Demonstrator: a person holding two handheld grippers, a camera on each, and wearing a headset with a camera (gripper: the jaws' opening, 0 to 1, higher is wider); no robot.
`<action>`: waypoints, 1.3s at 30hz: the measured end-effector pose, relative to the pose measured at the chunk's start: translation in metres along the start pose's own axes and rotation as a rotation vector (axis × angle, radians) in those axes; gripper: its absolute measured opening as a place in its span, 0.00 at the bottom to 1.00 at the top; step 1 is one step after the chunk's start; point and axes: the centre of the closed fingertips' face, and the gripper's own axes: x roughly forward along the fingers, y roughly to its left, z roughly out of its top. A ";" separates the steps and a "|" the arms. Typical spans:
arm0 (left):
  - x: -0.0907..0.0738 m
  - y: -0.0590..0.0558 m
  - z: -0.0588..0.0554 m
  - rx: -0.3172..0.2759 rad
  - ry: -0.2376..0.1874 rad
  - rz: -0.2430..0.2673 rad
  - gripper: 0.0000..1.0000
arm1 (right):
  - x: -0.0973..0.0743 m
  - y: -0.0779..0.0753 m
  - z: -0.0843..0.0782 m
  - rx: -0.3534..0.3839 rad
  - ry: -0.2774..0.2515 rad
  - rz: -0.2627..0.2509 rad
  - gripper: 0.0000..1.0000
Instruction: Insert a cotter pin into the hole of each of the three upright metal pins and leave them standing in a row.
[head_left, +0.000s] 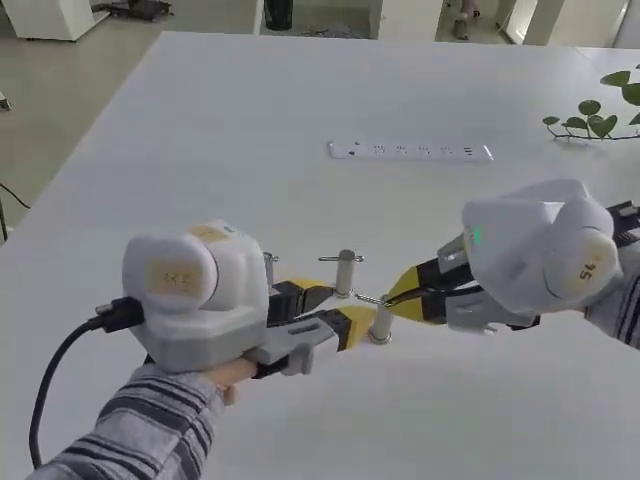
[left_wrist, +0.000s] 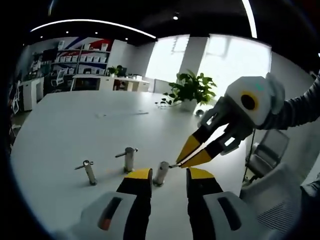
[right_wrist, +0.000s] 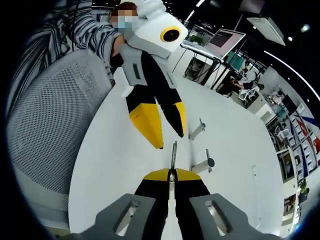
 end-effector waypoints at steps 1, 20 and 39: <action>0.000 0.000 0.000 -0.009 -0.001 -0.001 0.20 | 0.000 0.000 0.001 -0.003 -0.003 -0.001 0.00; -0.002 -0.002 0.006 -0.211 -0.065 -0.041 0.00 | -0.001 -0.001 0.018 -0.055 -0.033 -0.017 0.00; -0.002 -0.008 -0.007 -0.040 0.001 -0.074 0.00 | 0.005 0.006 0.014 0.081 -0.053 0.024 0.00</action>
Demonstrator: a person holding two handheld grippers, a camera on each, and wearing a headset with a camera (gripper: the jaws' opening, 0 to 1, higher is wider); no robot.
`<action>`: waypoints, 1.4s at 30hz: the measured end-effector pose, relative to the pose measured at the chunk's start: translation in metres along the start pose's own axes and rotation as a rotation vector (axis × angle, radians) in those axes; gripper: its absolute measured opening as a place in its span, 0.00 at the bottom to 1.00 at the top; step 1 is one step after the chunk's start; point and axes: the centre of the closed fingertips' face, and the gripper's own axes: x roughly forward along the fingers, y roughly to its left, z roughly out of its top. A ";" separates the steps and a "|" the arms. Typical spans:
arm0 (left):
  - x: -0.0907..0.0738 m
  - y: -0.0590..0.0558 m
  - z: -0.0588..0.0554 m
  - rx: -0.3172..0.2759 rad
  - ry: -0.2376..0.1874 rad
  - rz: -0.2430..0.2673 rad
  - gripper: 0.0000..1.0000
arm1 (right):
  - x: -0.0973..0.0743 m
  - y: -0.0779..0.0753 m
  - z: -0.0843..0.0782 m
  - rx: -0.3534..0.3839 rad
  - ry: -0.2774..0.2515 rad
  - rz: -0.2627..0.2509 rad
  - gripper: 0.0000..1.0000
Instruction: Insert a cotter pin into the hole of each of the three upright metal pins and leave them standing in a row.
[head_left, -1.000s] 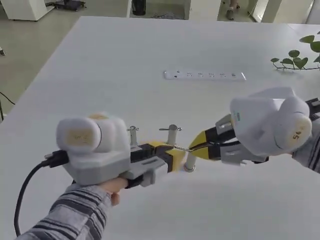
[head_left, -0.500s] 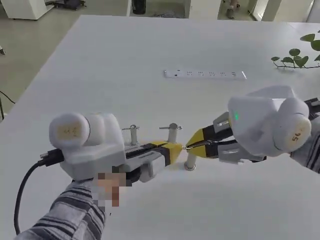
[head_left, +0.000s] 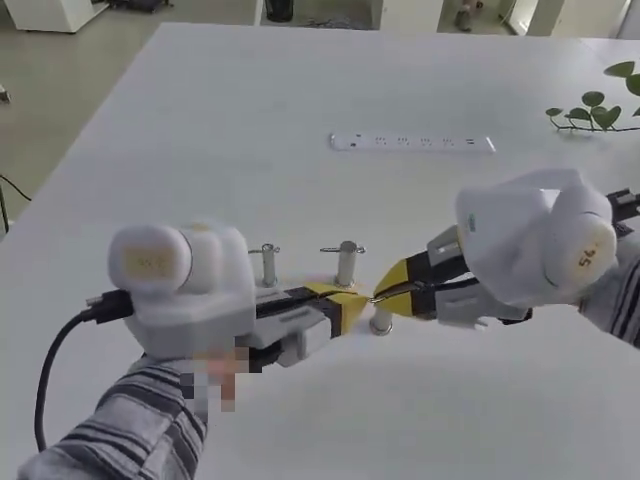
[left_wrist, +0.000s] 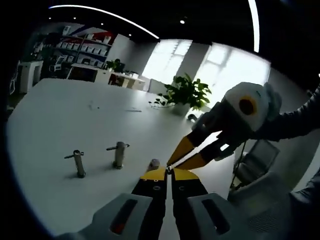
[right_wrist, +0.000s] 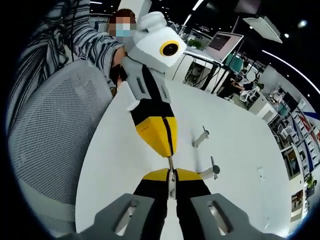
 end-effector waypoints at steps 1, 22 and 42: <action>-0.001 0.000 -0.001 0.023 0.010 0.004 0.00 | 0.000 0.001 0.000 0.028 -0.008 0.006 0.00; -0.020 -0.012 -0.009 0.267 0.039 -0.116 0.00 | 0.001 0.025 -0.006 0.480 -0.141 0.154 0.09; -0.025 -0.028 -0.011 0.231 0.030 -0.200 0.00 | 0.001 0.043 0.009 0.440 -0.171 0.208 0.00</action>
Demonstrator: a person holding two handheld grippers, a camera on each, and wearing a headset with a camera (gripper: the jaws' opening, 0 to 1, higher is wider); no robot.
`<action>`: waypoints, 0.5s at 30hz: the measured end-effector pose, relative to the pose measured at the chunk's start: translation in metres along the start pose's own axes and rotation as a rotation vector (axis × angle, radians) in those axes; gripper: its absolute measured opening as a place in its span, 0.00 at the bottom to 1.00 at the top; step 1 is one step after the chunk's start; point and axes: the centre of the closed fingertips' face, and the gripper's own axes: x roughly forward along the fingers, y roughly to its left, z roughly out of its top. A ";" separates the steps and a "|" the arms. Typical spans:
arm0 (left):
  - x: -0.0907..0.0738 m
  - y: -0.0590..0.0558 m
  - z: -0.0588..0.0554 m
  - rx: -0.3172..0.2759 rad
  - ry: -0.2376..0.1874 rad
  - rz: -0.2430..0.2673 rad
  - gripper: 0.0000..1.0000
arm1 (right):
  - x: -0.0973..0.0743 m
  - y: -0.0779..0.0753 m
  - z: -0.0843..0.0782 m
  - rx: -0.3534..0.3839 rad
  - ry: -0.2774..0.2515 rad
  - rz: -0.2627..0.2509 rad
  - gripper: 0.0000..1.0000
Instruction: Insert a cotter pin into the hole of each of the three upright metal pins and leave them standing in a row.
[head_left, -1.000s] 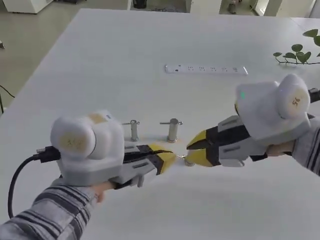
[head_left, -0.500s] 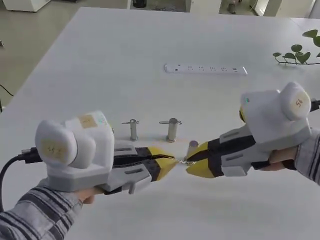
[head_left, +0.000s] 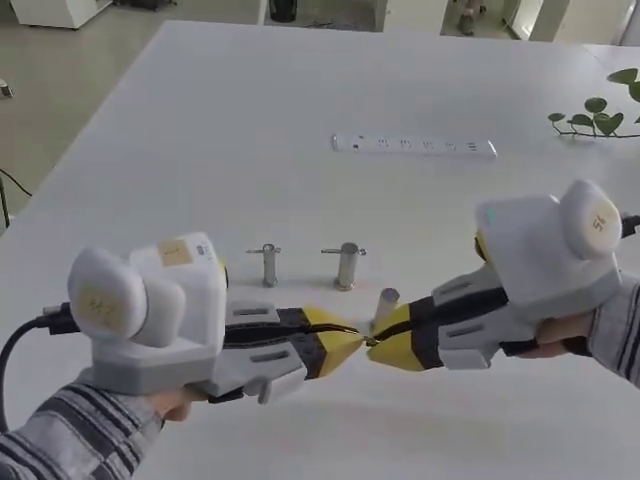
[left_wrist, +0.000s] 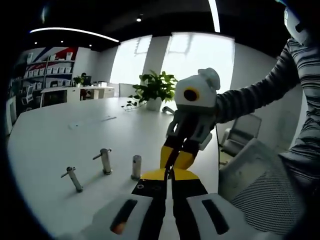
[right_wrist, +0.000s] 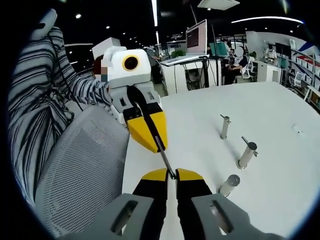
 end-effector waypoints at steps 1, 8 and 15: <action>0.000 0.000 -0.001 -0.001 0.000 0.000 0.00 | -0.001 0.000 0.000 -0.021 0.007 -0.001 0.00; 0.002 -0.001 -0.005 -0.009 0.011 0.006 0.00 | -0.003 -0.003 -0.004 -0.173 0.083 -0.018 0.00; 0.003 -0.001 -0.011 -0.010 0.020 0.007 0.00 | -0.003 -0.001 -0.009 -0.290 0.147 -0.015 0.00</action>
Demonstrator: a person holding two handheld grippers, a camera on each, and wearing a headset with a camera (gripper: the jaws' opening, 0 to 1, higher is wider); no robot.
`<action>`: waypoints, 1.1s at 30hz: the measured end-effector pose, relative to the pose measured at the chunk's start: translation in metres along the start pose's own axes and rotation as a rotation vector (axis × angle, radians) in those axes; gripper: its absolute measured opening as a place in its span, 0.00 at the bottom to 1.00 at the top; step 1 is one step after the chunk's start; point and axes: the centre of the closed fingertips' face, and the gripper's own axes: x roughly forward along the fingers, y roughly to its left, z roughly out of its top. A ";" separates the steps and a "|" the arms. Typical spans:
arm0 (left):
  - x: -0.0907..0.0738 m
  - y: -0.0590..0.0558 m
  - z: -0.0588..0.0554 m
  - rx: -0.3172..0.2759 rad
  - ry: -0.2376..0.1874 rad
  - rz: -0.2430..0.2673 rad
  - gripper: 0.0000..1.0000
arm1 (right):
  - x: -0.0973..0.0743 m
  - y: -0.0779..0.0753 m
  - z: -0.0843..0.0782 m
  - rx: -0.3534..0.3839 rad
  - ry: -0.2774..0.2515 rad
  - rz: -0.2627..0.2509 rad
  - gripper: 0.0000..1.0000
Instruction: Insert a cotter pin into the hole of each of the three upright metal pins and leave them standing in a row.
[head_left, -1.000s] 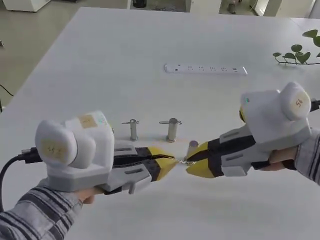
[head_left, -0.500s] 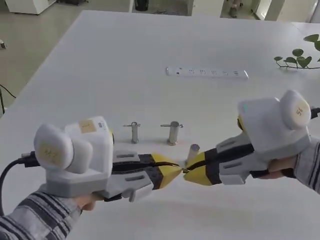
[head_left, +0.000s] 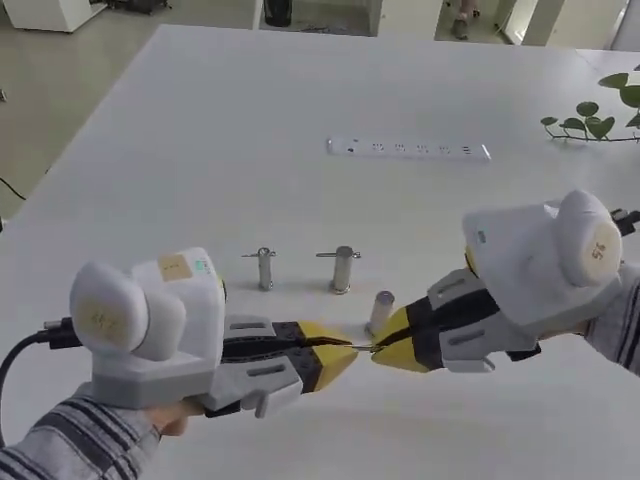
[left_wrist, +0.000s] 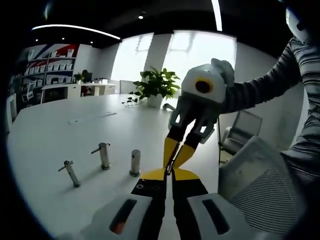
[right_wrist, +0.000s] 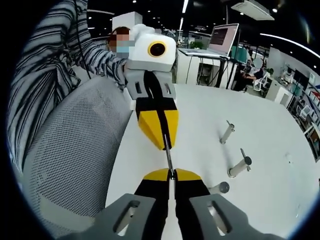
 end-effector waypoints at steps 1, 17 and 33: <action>0.000 0.000 0.000 0.005 0.000 0.001 0.00 | 0.000 0.000 -0.001 -0.014 0.007 -0.001 0.00; 0.015 0.016 0.000 0.041 -0.007 0.097 0.13 | -0.017 -0.022 -0.020 -0.015 0.050 -0.076 0.00; 0.041 0.042 -0.005 0.080 -0.003 0.254 0.28 | -0.032 -0.046 -0.050 0.026 0.091 -0.131 0.00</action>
